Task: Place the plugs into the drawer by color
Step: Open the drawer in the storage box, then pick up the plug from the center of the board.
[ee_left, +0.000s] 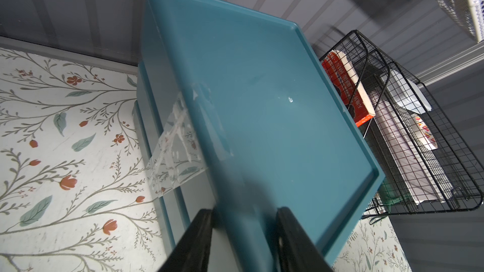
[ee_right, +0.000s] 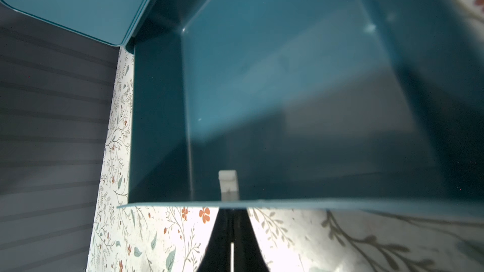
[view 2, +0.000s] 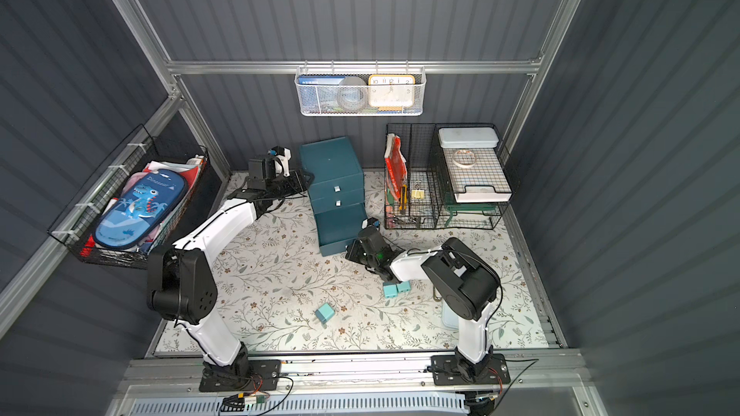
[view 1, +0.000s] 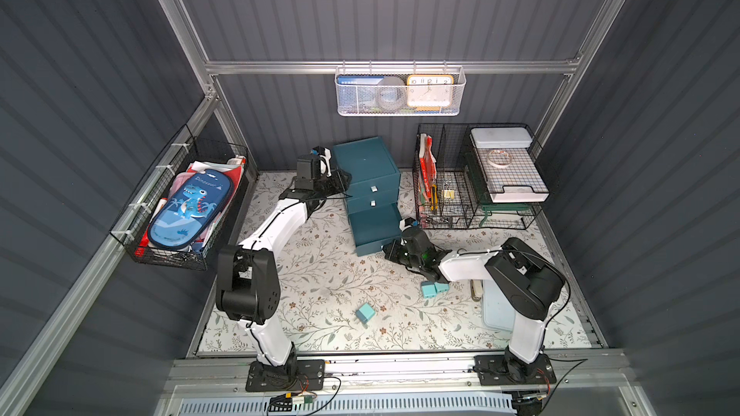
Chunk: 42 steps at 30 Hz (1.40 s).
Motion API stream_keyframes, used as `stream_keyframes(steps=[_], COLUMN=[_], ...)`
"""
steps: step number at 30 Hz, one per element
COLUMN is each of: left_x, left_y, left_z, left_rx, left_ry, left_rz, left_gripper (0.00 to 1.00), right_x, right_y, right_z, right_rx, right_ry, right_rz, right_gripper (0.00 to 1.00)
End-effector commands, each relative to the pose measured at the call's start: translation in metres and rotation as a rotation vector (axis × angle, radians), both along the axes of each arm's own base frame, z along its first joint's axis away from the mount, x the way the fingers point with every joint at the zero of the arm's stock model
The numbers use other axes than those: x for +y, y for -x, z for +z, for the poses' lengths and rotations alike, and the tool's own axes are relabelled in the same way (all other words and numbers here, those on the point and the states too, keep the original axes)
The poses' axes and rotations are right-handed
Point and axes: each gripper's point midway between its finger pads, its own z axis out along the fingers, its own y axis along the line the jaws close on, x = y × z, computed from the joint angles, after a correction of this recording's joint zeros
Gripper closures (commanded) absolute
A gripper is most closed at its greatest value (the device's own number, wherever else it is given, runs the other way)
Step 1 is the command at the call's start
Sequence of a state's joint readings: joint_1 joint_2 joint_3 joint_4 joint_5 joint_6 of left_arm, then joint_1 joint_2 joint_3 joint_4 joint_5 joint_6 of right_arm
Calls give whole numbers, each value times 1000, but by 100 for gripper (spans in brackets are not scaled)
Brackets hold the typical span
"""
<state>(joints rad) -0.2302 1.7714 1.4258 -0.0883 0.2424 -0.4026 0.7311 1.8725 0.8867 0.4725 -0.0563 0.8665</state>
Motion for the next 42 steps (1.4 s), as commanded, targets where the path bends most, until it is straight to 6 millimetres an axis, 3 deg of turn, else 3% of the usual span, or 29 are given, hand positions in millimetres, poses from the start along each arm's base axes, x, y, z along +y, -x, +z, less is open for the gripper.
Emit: stream_keyframes(steps=[1, 6, 10, 13, 19, 25, 28, 31, 35, 38, 42], left_x=[-3, -4, -5, -6, -9, -9, -9, -10, -10, -11, -12], left_y=[40, 40, 39, 40, 41, 41, 40, 39, 39, 40, 41], left_z=[-88, -87, -84, -81, -78, -75, -73, -72, -72, -71, -71], left_rx=[286, 285, 275, 265, 257, 250, 245, 238, 238, 236, 240], left_ry=[-73, -74, -68, -66, -75, -79, -79, -79, -83, -80, -80], left_rz=[-48, -48, -45, -46, -53, -49, -51, -47, -48, -52, -58], left_gripper=[56, 56, 56, 56, 56, 56, 56, 55, 54, 53, 52], right_x=[-2, -6, -8, -12, -44, -87, -107, -130, -134, -141, -137], right_y=[3, 5, 9, 19, 65, 125, 142, 145, 147, 149, 139], right_z=[-1, 1, 15, 29, 42, 30, 30, 21, 24, 11, 8], right_rx=[-11, -21, -44, -49, -18, 28, 33, 20, 26, 83, 74], right_ry=[26, 37, 57, 90, 249, 449, 510, 603, 625, 699, 703], right_rz=[10, 5, 26, 60, 118, 109, 98, 79, 91, 101, 113], right_gripper=[100, 100, 77, 65, 59, 57, 52, 49, 45, 43, 43])
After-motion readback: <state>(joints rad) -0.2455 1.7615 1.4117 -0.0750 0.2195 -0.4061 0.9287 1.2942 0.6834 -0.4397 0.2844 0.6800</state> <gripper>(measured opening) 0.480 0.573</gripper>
